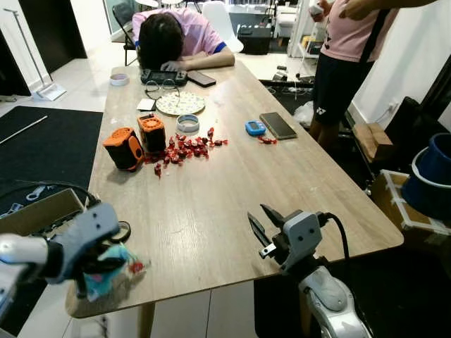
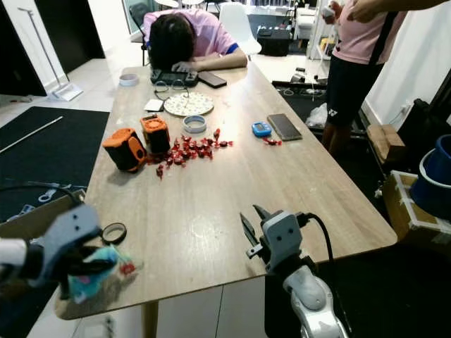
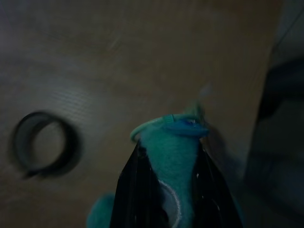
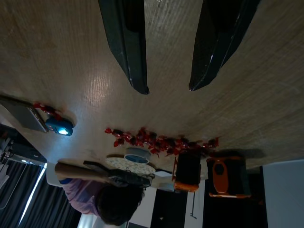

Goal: Hang keys on a hook

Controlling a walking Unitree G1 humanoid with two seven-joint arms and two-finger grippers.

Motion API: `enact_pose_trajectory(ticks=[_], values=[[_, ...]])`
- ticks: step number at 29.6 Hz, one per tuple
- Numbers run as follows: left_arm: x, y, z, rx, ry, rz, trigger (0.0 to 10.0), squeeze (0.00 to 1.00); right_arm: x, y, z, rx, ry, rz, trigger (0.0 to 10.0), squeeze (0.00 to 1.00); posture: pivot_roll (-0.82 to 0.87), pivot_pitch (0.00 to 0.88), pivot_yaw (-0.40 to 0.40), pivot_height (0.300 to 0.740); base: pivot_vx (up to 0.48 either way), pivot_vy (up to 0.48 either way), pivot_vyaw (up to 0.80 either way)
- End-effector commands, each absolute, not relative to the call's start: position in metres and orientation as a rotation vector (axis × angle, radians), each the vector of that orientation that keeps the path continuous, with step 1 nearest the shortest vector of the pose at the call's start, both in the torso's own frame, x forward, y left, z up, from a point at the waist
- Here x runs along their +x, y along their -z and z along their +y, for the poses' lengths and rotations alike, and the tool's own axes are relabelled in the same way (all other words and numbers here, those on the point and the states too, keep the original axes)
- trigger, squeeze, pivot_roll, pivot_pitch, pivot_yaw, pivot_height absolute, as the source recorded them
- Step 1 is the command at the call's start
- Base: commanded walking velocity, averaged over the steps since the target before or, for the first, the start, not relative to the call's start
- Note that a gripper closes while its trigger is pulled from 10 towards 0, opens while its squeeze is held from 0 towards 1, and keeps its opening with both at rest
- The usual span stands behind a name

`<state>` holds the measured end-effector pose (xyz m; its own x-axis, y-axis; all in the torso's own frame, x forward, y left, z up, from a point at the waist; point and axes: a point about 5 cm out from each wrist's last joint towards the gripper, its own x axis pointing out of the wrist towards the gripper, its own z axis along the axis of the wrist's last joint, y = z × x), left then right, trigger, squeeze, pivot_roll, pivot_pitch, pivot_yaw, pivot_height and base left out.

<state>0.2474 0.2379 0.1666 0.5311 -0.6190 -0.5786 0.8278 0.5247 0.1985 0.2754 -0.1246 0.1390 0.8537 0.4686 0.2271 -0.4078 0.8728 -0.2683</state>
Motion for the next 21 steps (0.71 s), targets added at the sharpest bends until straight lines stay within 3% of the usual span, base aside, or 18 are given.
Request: enact_pose_trajectory(ticks=[1,3,8,11,13,21], values=[[0.248,-0.172,0.218,0.385,0.913,0.385,10.0,0.0,0.274,-0.136,-0.127,-0.194,-0.455,-0.278,10.0,0.0,0.07,0.125,-0.005,0.74,0.0,0.0,0.0],[0.248,-0.172,0.218,0.385,0.913,0.385,10.0,0.0,0.274,-0.136,-0.127,-0.194,-0.455,-0.278,10.0,0.0,0.07,0.125,-0.005,0.74,0.0,0.0,0.0],[0.257,-0.195,0.199,0.204,0.803,0.195,10.0,0.0,0.276,-0.138,-0.125,-0.19,-0.454,-0.284,10.0,0.0,0.07,0.124,-0.007,0.74,0.0,0.0,0.0],[0.257,-0.195,0.199,0.204,0.803,0.195,10.0,0.0,0.276,-0.138,-0.125,-0.19,-0.454,-0.284,10.0,0.0,0.07,0.124,-0.007,0.74,0.0,0.0,0.0],[0.253,-0.203,0.181,0.133,0.73,0.068,10.0,0.0,0.277,-0.139,-0.122,-0.179,-0.452,-0.29,10.0,0.0,0.09,0.127,-0.014,0.74,0.0,0.0,0.0],[0.244,-0.211,0.153,0.06,0.632,-0.079,10.0,0.0,0.28,-0.142,-0.114,-0.156,-0.449,-0.307,10.0,0.0,0.1,0.124,-0.021,0.74,0.0,0.0,0.0]])
